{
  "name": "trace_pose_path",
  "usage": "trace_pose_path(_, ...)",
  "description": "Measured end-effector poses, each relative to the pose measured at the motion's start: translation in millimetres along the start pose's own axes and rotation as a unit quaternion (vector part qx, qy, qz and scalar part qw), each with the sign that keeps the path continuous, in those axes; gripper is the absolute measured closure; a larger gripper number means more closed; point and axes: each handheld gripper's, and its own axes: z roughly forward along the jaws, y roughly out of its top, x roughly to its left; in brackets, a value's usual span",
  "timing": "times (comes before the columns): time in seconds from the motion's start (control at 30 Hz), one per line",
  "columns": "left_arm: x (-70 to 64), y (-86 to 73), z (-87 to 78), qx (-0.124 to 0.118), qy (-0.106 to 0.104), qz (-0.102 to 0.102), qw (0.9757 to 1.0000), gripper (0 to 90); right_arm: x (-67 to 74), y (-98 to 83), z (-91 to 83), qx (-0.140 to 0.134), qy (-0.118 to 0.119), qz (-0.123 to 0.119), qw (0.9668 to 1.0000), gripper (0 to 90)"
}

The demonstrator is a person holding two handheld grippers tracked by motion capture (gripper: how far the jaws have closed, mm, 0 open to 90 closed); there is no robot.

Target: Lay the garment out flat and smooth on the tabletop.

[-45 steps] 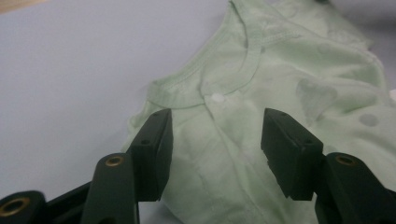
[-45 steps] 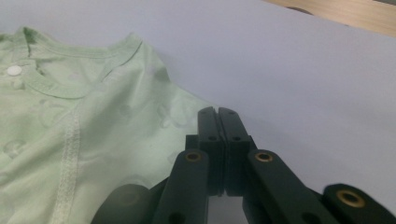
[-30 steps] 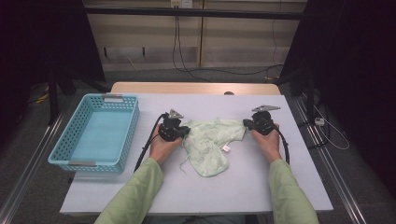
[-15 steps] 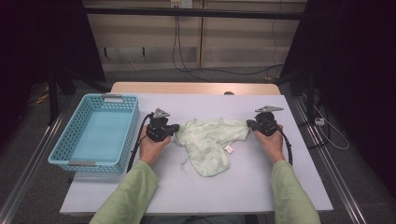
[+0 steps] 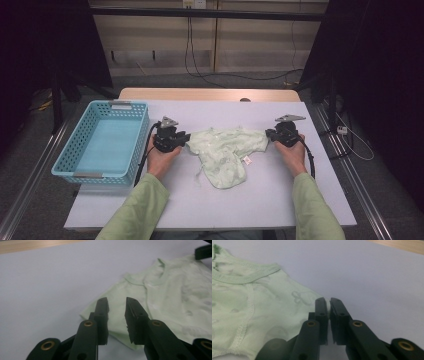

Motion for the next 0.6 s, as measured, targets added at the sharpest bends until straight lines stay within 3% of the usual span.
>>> trace_pose_path(0.03, -6.0, -1.4, 2.4, 0.014, -0.009, 0.019, 0.9997, 73.4, 0.5, 0.9, -1.6, -0.006, 0.003, 0.004, 1.0, 78.3)
trace_pose_path(0.13, -10.5, -2.8, 4.0, 0.02, -0.021, 0.031, 0.9991, 72.5, 1.4, 1.9, -5.0, -0.011, 0.006, 0.007, 0.9999, 71.5)
trace_pose_path(0.27, -16.3, -7.2, 3.2, 0.031, -0.028, 0.054, 0.9976, 70.1, 7.8, 1.8, -14.9, -0.024, 0.013, 0.001, 0.9996, 68.7)
trace_pose_path(0.37, -21.0, -13.5, 4.1, 0.05, -0.033, 0.081, 0.9949, 71.7, 15.9, 0.9, -24.5, -0.032, 0.03, -0.009, 0.999, 69.5)
trace_pose_path(0.43, -21.4, -17.5, 7.4, 0.061, -0.022, 0.085, 0.9943, 77.2, 27.2, -1.9, -30.7, -0.034, 0.047, -0.025, 0.998, 69.8)
trace_pose_path(0.5, -19.6, -20.4, 9.4, 0.059, -0.026, 0.083, 0.9945, 79.2, 31.3, -3.0, -32.5, -0.034, 0.052, -0.03, 0.9976, 69.9)
trace_pose_path(0.6, -18.5, -19.1, 8.3, 0.064, -0.037, 0.079, 0.9942, 90.0, 43.4, -6.1, -36.6, -0.032, 0.071, -0.045, 0.9959, 69.9)
